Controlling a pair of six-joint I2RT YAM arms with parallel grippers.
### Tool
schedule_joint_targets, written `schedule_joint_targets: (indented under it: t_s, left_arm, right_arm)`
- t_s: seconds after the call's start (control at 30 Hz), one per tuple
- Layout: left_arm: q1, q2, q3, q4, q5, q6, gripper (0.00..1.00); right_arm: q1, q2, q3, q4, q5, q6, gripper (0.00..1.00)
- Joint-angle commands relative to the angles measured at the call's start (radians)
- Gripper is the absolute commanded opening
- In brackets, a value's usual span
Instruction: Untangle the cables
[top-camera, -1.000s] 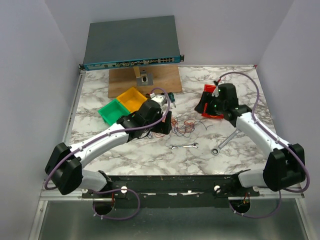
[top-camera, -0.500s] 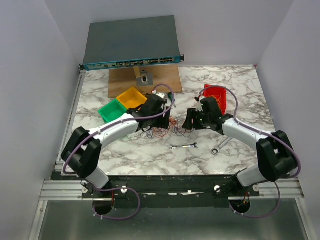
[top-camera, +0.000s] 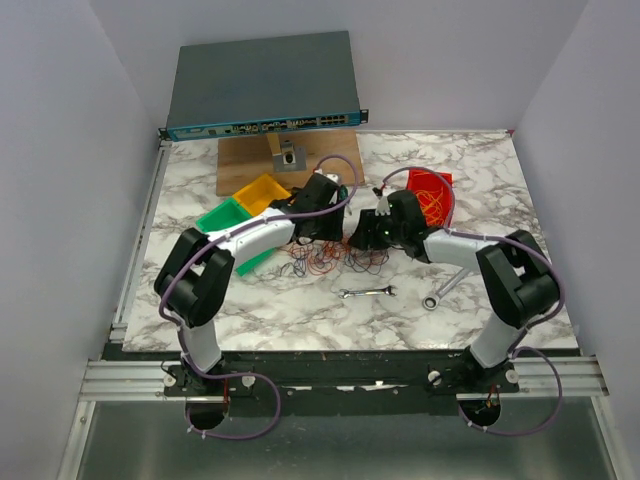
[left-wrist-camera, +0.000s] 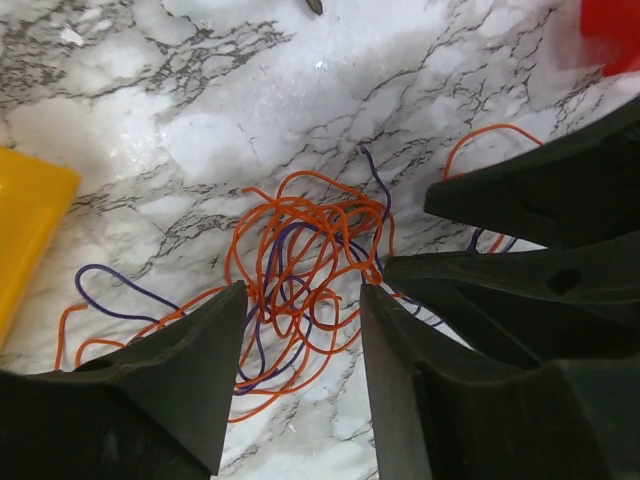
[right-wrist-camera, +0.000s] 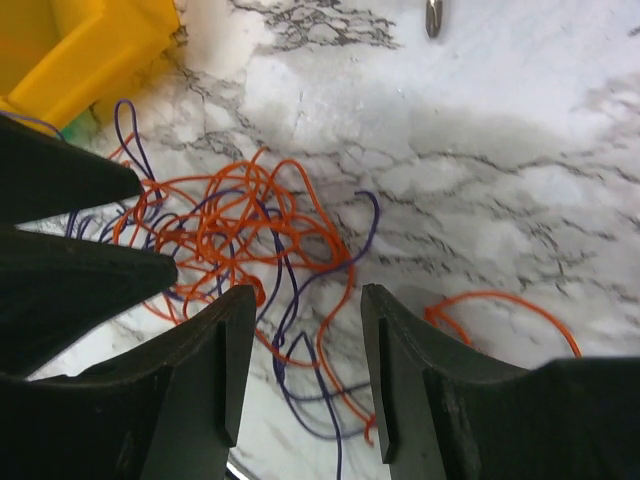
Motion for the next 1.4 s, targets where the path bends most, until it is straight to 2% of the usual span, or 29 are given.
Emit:
schedule_joint_targets:
  t_s: [0.0, 0.1, 0.13, 0.17, 0.2, 0.23, 0.27, 0.4, 0.6, 0.7, 0.87, 1.0, 1.07, 1.23, 1.37]
  left_arm:
    - [0.017, 0.054, 0.028, 0.014, 0.096, -0.016, 0.46]
    - [0.036, 0.073, 0.013, 0.044, 0.157, -0.041, 0.41]
    - [0.044, 0.073, 0.002, 0.055, 0.174, -0.047, 0.32]
    - [0.052, 0.069, -0.011, 0.071, 0.191, -0.052, 0.24]
    - [0.061, 0.058, -0.032, 0.092, 0.204, -0.057, 0.13]
    - [0.069, 0.043, -0.052, 0.109, 0.217, -0.059, 0.01]
    - [0.075, 0.024, -0.073, 0.122, 0.220, -0.061, 0.00]
    - [0.092, -0.082, -0.163, 0.152, 0.178, -0.053, 0.00]
    - [0.095, -0.321, -0.341, 0.225, 0.091, -0.069, 0.00]
    - [0.096, -0.440, -0.443, 0.277, 0.075, -0.085, 0.00]
    - [0.101, -0.596, -0.532, 0.269, 0.038, -0.096, 0.00]
    - [0.104, -0.647, -0.533, 0.214, 0.008, -0.100, 0.00]
    - [0.105, -0.655, -0.530, 0.178, -0.042, -0.115, 0.00]
    - [0.135, -0.689, -0.581, 0.161, -0.102, -0.192, 0.00]
    - [0.169, -0.737, -0.638, 0.168, -0.132, -0.236, 0.00]
  right_arm:
    - [0.008, 0.091, 0.035, 0.168, -0.092, 0.022, 0.54]
    - [0.018, 0.131, 0.043, 0.236, -0.109, 0.035, 0.52]
    - [0.022, 0.135, 0.045, 0.256, -0.111, 0.037, 0.49]
    - [0.024, 0.137, 0.047, 0.264, -0.104, 0.038, 0.38]
    - [0.026, 0.137, 0.047, 0.271, -0.101, 0.038, 0.23]
    - [0.026, 0.133, 0.046, 0.273, -0.093, 0.037, 0.04]
    - [0.026, 0.122, 0.043, 0.269, -0.081, 0.038, 0.01]
    - [0.026, 0.032, -0.019, 0.268, 0.027, 0.052, 0.01]
    - [0.026, -0.165, -0.113, 0.212, 0.268, 0.097, 0.01]
    - [0.026, -0.247, -0.130, 0.165, 0.330, 0.100, 0.01]
    - [0.026, -0.402, -0.146, 0.102, 0.385, 0.090, 0.01]
    - [0.026, -0.509, -0.043, -0.017, 0.393, 0.057, 0.01]
    - [0.026, -0.554, 0.033, -0.094, 0.451, 0.041, 0.01]
    - [0.025, -0.623, 0.209, -0.314, 0.797, 0.032, 0.01]
    - [0.022, -0.665, 0.251, -0.394, 0.977, 0.028, 0.01]
